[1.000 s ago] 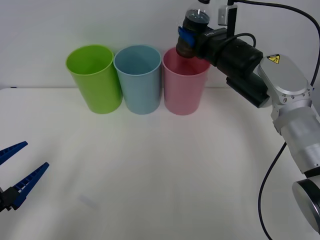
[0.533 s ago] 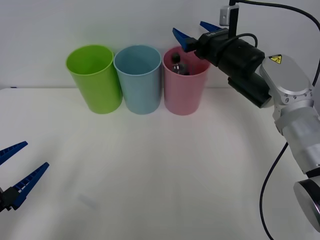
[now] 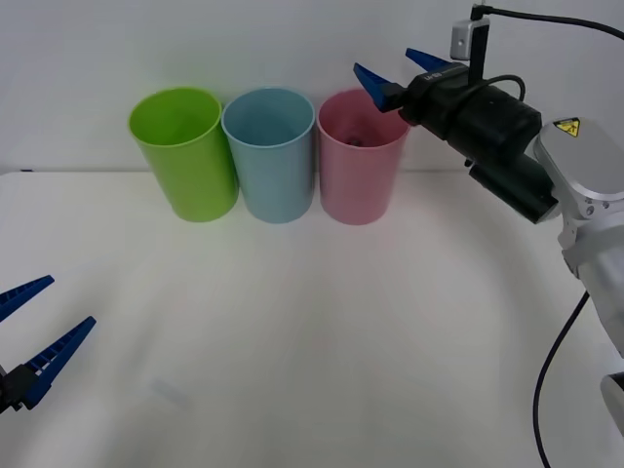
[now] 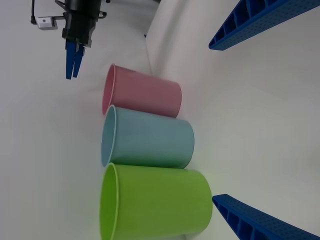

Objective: Grasp the object on the table and drop it into the matching bin: aluminum can to the light blue bin, PET bottle to the pink bin.

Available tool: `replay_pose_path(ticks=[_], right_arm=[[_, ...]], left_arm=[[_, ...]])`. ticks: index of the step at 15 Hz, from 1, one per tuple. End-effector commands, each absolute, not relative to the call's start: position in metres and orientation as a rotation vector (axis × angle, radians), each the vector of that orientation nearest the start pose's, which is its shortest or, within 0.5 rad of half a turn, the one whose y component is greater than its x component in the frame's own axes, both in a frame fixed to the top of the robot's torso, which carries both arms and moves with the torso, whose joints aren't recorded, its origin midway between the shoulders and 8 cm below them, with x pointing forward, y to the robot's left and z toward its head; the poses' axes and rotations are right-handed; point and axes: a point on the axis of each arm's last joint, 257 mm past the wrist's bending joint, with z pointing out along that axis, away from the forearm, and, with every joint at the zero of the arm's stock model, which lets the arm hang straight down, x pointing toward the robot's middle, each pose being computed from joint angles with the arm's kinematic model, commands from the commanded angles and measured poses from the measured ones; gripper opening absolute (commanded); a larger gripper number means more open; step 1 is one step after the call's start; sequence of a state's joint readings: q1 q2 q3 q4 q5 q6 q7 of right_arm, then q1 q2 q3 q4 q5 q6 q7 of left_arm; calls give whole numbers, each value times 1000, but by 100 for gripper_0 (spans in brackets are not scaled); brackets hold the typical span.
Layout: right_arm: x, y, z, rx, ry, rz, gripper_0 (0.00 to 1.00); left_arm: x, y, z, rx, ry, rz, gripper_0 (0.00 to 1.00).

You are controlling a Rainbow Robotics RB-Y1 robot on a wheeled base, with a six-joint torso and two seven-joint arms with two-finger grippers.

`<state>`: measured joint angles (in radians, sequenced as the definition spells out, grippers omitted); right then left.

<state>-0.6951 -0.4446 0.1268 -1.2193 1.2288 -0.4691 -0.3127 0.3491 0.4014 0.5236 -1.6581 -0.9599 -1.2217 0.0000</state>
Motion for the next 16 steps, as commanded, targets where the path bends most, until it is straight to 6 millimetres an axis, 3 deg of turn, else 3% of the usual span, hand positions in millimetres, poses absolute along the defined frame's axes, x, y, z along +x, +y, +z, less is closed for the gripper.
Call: replay_pose_path(ticks=[1, 6, 16], right_arm=[[630, -130, -16, -469, 1355, 580, 100], [586, -161, -41, -489, 1376, 582, 100], [487, -223, -124, -544, 1501, 570, 100]], left_arm=[[342, 330, -169, 465, 1441, -567, 100], [342, 330, -169, 465, 1441, -567, 100], [342, 330, -169, 465, 1441, -567, 100]])
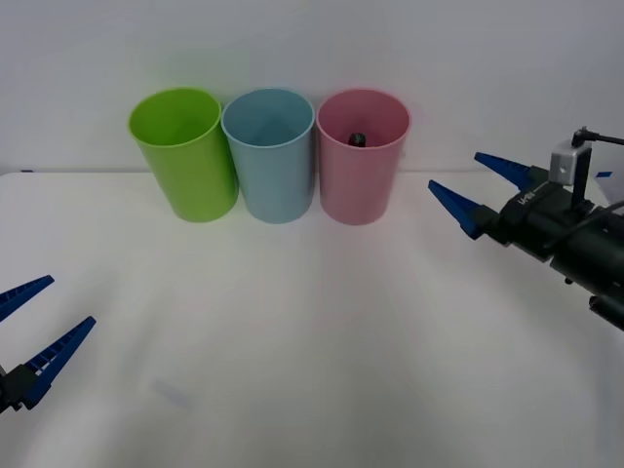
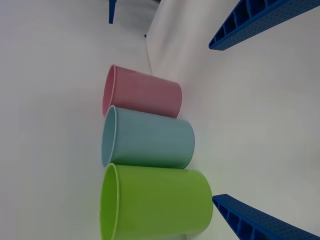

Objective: Grasp the object on the table and drop it into the matching bin: aluminum can to the light blue bin, PET bottle to the pink bin.

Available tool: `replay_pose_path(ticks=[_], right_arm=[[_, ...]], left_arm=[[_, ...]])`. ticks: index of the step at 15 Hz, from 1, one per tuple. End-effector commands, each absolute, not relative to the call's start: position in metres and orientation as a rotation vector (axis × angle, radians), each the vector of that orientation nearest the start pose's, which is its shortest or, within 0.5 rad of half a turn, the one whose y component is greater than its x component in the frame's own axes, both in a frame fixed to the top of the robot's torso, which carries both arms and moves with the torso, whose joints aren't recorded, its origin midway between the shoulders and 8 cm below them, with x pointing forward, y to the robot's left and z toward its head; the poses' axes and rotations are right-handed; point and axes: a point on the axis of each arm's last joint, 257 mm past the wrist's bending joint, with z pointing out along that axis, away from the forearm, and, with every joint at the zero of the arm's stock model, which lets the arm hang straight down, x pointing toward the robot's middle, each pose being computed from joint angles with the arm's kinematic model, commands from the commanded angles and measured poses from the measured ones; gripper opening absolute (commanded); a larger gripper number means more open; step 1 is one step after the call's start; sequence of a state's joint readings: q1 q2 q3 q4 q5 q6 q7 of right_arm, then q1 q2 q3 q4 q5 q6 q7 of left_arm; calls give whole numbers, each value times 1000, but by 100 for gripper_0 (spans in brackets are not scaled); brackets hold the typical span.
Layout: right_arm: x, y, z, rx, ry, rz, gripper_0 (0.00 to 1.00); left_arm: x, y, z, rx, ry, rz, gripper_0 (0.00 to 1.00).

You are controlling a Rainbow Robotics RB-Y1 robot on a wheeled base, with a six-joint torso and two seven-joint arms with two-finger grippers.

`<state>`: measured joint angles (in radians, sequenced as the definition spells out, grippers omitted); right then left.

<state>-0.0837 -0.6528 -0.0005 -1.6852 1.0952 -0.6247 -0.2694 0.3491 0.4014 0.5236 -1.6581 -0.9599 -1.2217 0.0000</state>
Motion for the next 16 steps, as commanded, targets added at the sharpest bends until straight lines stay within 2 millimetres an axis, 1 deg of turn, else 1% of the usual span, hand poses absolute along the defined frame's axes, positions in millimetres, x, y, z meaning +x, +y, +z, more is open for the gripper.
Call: replay_pose_path(ticks=[1, 4, 6, 8, 9, 11, 14, 16], right_arm=[[479, -228, -131, -545, 1511, 562, 100], [450, -243, -152, -567, 1542, 551, 100], [434, -256, -164, -618, 1533, 493, 100], [419, -265, -175, -649, 1540, 469, 100], [408, -271, -182, -665, 1543, 456, 100], [390, -279, -192, -676, 1563, 465, 100], [358, -291, -204, -702, 1590, 489, 100], [343, -296, -210, -719, 1605, 500, 100]], left_arm=[[342, 330, -169, 465, 1441, -567, 100], [342, 330, -169, 465, 1441, -567, 100], [342, 330, -169, 465, 1441, -567, 100], [342, 330, -169, 465, 1441, -567, 100], [342, 330, -169, 465, 1441, -567, 100], [342, 330, -169, 465, 1441, -567, 100], [342, 330, -169, 465, 1441, -567, 100], [342, 330, -169, 465, 1441, -567, 100]])
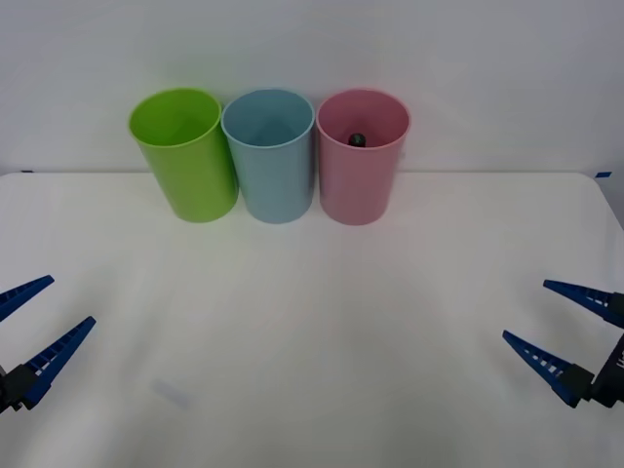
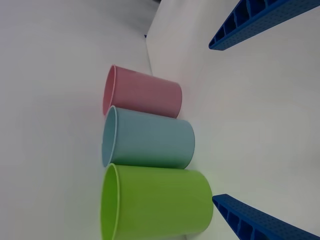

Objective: Grasp the object on the table and drop it into the matching bin: aluminum can to the light blue bin, PET bottle to the pink bin.

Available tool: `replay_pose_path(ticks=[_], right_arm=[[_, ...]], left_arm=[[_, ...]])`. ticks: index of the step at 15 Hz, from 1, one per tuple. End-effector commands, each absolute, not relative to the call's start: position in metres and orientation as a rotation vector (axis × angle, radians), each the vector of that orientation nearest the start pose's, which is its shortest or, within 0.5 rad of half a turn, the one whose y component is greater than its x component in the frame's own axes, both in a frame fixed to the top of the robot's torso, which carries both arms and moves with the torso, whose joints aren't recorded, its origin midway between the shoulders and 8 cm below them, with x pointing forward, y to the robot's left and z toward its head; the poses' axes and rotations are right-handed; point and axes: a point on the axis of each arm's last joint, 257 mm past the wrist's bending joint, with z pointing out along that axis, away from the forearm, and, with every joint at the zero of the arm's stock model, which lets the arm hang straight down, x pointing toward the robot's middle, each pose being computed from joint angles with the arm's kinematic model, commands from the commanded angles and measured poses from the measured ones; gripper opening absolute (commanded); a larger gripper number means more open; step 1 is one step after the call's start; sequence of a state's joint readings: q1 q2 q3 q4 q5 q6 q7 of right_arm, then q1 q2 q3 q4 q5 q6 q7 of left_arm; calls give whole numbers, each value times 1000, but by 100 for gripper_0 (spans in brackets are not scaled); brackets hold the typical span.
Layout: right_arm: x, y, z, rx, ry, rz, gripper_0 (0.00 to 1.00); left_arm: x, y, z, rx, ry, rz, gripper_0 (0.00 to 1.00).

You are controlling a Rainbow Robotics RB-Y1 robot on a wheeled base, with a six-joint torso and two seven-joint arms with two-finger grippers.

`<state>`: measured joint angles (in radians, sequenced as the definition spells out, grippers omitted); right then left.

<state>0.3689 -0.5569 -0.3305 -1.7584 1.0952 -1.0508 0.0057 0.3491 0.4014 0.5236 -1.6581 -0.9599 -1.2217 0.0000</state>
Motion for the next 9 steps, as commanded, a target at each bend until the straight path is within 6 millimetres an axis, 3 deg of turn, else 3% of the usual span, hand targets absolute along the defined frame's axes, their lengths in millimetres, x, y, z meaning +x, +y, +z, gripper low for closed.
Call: replay_pose_path(ticks=[1, 9], right_arm=[[336, -299, -214, -726, 1612, 512, 100], [323, -313, -233, -685, 1641, 523, 100]], left_arm=[[342, 330, -169, 465, 1441, -567, 100], [342, 330, -169, 465, 1441, -567, 100]])
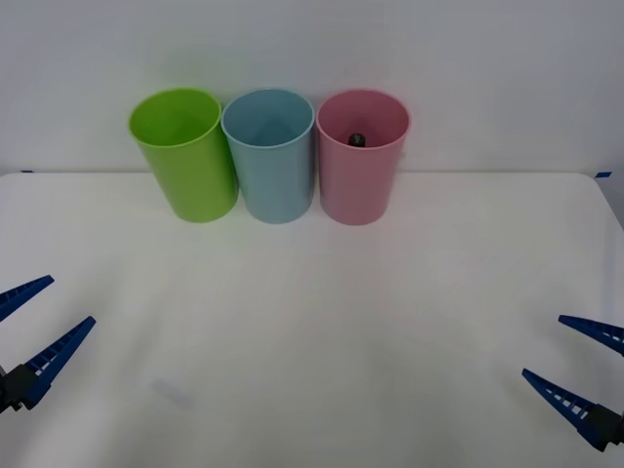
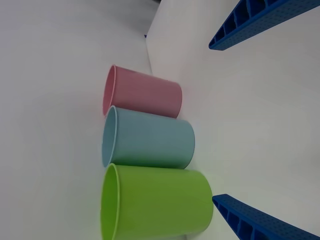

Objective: Grasp the object on the table and drop it into the matching bin: aluminum can to the light blue bin, PET bottle to the pink bin.

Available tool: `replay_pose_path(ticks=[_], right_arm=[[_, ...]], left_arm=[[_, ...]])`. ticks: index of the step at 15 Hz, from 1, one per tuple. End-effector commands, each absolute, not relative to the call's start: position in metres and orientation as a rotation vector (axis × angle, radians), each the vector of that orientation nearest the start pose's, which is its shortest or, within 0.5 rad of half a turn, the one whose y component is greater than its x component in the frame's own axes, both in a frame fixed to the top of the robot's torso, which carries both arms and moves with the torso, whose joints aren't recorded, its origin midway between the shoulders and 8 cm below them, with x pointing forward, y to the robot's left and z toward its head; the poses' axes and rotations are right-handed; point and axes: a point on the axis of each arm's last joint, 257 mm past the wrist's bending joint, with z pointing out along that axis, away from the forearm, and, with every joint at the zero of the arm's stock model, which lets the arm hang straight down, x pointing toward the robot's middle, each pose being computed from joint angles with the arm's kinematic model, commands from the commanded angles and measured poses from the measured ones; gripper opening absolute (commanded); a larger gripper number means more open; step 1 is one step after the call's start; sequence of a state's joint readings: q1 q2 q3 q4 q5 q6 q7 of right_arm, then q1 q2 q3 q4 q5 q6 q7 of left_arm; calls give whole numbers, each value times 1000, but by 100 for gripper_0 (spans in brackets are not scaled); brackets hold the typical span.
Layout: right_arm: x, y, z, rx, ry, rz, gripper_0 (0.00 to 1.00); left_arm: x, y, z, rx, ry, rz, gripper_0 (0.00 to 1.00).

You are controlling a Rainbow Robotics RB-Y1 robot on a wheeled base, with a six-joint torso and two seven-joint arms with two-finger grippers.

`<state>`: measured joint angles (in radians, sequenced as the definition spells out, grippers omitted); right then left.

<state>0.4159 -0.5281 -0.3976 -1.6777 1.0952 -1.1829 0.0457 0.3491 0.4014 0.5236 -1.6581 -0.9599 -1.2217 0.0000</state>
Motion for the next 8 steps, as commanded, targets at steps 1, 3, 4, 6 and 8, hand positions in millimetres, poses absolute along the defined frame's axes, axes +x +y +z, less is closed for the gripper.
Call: replay_pose_path(ticks=[1, 3, 4, 6, 8], right_arm=[[322, -316, -234, -674, 1645, 517, 100], [321, -318, -240, -660, 1660, 524, 100], [320, -317, -243, -657, 1665, 532, 100], [320, -317, -243, -657, 1665, 532, 100], [320, -317, -243, -657, 1665, 532, 100]], left_arm=[[342, 330, -169, 465, 1441, -567, 100], [342, 330, -169, 465, 1441, -567, 100], [342, 330, -169, 465, 1441, -567, 100], [342, 330, -169, 465, 1441, -567, 100], [342, 330, -169, 465, 1441, -567, 100]])
